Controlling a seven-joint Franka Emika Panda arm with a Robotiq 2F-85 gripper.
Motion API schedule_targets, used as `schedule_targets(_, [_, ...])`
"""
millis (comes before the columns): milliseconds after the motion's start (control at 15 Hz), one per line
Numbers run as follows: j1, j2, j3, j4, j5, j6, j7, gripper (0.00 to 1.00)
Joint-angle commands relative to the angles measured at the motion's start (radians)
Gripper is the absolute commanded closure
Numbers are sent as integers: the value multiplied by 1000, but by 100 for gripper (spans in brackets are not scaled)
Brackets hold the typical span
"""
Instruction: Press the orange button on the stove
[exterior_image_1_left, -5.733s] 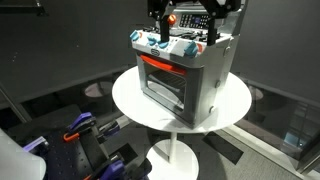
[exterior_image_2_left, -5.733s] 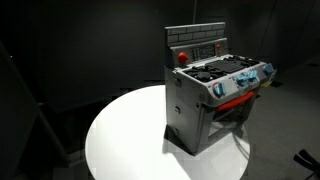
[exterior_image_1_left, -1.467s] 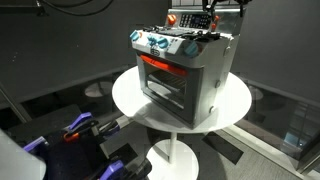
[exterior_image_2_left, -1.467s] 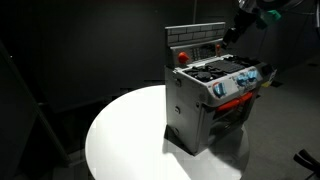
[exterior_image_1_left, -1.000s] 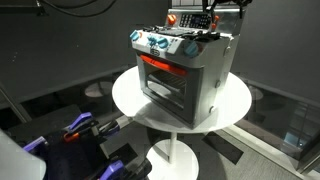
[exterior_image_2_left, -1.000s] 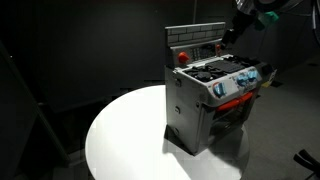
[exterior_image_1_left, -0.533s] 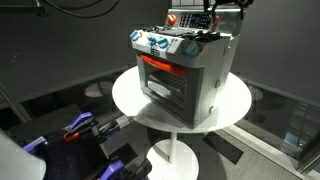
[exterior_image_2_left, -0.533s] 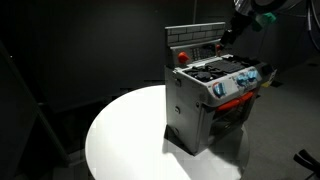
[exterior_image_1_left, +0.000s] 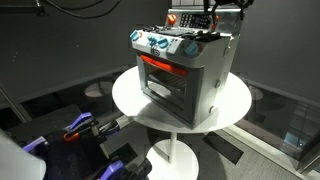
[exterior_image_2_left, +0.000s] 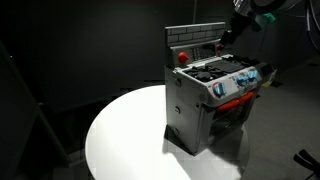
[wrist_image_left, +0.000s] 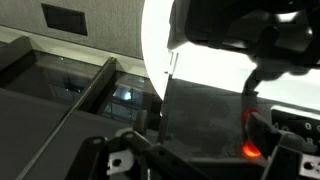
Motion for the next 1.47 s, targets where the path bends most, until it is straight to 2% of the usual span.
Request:
schedule_targets(0, [8,-18,-4,8,-1,-30,24,0])
schedule_targets(1400, [15,-33,-8,15,-17,-30,49,0])
